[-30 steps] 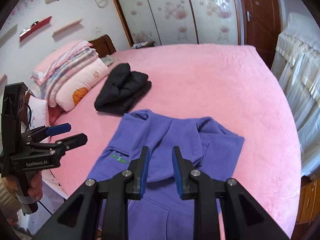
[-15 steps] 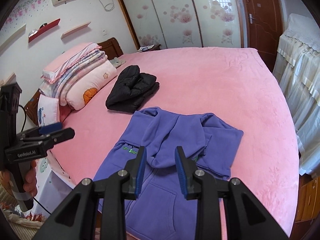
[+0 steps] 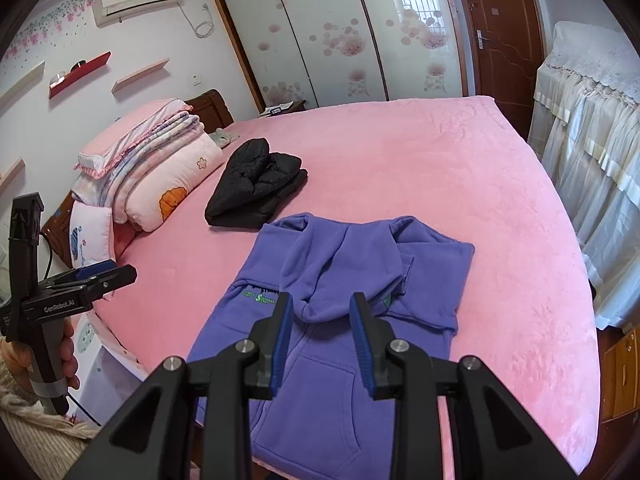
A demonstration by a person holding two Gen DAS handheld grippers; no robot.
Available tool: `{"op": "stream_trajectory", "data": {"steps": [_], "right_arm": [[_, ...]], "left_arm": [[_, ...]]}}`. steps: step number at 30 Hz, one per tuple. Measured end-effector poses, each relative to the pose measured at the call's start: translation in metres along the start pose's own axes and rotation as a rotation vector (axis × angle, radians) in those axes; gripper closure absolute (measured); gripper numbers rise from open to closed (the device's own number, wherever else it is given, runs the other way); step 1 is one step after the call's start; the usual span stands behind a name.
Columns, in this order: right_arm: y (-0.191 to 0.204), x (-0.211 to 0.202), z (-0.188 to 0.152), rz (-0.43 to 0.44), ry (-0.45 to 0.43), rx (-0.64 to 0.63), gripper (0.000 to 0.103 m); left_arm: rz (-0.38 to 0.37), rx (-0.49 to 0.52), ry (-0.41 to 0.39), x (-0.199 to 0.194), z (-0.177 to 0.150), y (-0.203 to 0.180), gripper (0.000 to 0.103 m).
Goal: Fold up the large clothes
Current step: 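Lift both tools away from the hoodie, then grasp the ribbed hem of the hoodie with both tools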
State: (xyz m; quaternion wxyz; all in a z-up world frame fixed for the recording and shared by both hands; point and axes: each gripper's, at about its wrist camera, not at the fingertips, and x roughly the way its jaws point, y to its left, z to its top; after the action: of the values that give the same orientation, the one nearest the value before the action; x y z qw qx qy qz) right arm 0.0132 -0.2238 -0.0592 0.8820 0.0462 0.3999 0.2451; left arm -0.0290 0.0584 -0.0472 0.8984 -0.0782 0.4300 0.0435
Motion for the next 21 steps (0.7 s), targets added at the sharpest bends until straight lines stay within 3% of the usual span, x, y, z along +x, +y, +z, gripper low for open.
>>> {"op": "stream_trajectory", "data": {"steps": [9, 15, 17, 19, 21], "right_arm": [[0.031, -0.020, -0.049, -0.045, -0.120, 0.018, 0.072], [0.035, 0.008, -0.108, -0.109, 0.001, 0.078, 0.067], [0.031, 0.020, -0.128, -0.100, 0.064, 0.108, 0.057], [0.022, 0.035, -0.154, -0.100, 0.153, 0.160, 0.036], [0.011, 0.045, -0.180, -0.146, 0.193, 0.191, 0.034]], "left_arm": [[-0.016, -0.010, 0.114, 0.027, -0.052, 0.063, 0.018], [-0.026, -0.034, 0.239, 0.069, -0.108, 0.111, 0.018], [-0.037, -0.038, 0.292, 0.087, -0.127, 0.123, 0.018], [-0.049, -0.046, 0.349, 0.106, -0.147, 0.134, 0.018], [-0.058, -0.071, 0.394, 0.124, -0.165, 0.145, 0.018]]}}
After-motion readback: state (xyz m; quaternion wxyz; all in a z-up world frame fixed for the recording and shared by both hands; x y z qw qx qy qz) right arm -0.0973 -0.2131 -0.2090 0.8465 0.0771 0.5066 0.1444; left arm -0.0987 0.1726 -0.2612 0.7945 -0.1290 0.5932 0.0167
